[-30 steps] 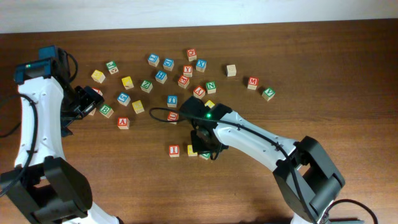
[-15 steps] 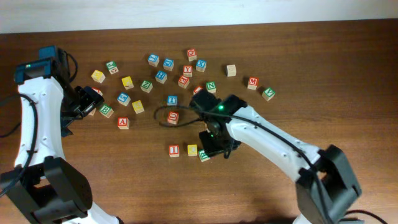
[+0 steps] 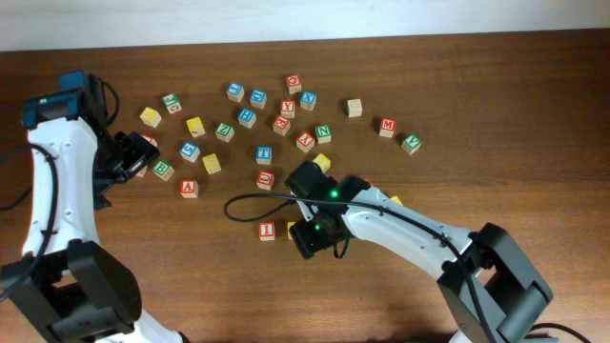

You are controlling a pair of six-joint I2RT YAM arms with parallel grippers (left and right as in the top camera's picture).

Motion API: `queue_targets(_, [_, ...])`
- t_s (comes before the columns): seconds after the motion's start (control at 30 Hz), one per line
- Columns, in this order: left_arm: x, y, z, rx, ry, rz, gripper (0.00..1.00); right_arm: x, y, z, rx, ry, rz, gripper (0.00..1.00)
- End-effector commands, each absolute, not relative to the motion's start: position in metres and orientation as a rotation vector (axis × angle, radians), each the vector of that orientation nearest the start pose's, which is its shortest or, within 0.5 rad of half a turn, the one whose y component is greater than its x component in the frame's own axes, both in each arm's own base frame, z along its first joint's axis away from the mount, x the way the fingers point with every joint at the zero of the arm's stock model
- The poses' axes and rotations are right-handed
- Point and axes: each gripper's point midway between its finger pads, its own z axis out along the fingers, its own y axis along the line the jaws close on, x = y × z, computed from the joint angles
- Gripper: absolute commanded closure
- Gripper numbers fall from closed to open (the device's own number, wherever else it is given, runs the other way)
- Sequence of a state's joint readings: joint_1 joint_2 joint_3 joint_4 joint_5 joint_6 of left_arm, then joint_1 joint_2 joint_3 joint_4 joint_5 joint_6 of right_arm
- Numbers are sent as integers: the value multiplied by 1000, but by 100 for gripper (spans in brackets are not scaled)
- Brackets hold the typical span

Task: Spell out ICRA
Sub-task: 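Grasp the green R block with the right gripper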

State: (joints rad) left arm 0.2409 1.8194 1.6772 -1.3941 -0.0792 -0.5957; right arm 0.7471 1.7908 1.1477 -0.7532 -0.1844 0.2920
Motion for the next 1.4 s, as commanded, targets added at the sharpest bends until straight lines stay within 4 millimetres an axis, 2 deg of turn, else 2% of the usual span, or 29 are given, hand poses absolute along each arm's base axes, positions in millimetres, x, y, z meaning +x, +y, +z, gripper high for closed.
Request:
queue_targets(0.0, [330, 98, 156, -1271, 2793, 116, 1, 238, 254, 22, -706, 2965, 301, 46])
queue_targets(0.17, [330, 98, 156, -1271, 2793, 116, 1, 243, 256, 15, -664, 2960, 296, 49])
queue_targets(0.3, [330, 98, 156, -1271, 2793, 116, 1, 242, 256, 0, -651, 2991, 277, 52])
queue_targets(0.47, [330, 98, 156, -1271, 2794, 116, 1, 244, 255, 0, -644, 2990, 275, 62])
queue_targets(0.57, [330, 98, 156, -1271, 2793, 116, 1, 247, 252, 0, -537, 3005, 247, 64])
queue_targets(0.63, [330, 98, 156, -1271, 2793, 115, 1, 251, 248, 0, -401, 3033, 251, 69])
queue_targets(0.77, [330, 98, 156, -1271, 2793, 116, 1, 258, 241, 1, -66, 3095, 330, 69])
queue_targets(0.87, [330, 98, 156, -1271, 2793, 116, 1, 262, 238, 3, 325, 3127, 410, 69])
queue_targets(0.93, [330, 98, 156, -1271, 2793, 115, 1, 266, 244, 5, 545, 3111, 472, 68])
queue_targets(1.0, [330, 98, 156, -1271, 2794, 116, 1, 268, 252, 8, 623, 3100, 540, 69])
queue_targets(1.23, [330, 98, 156, -1271, 2793, 115, 1, 267, 254, 8, 1239, 2988, 535, 68])
queue_targets(1.27, [330, 98, 156, -1271, 2793, 116, 1, 268, 254, 9, 1262, 2980, 535, 62])
queue_targets(1.33, [330, 98, 156, -1271, 2794, 116, 1, 268, 254, 9, 1164, 3005, 539, 55])
queue_targets(1.37, [330, 98, 156, -1271, 2793, 116, 1, 268, 253, 9, 1142, 3008, 536, 46])
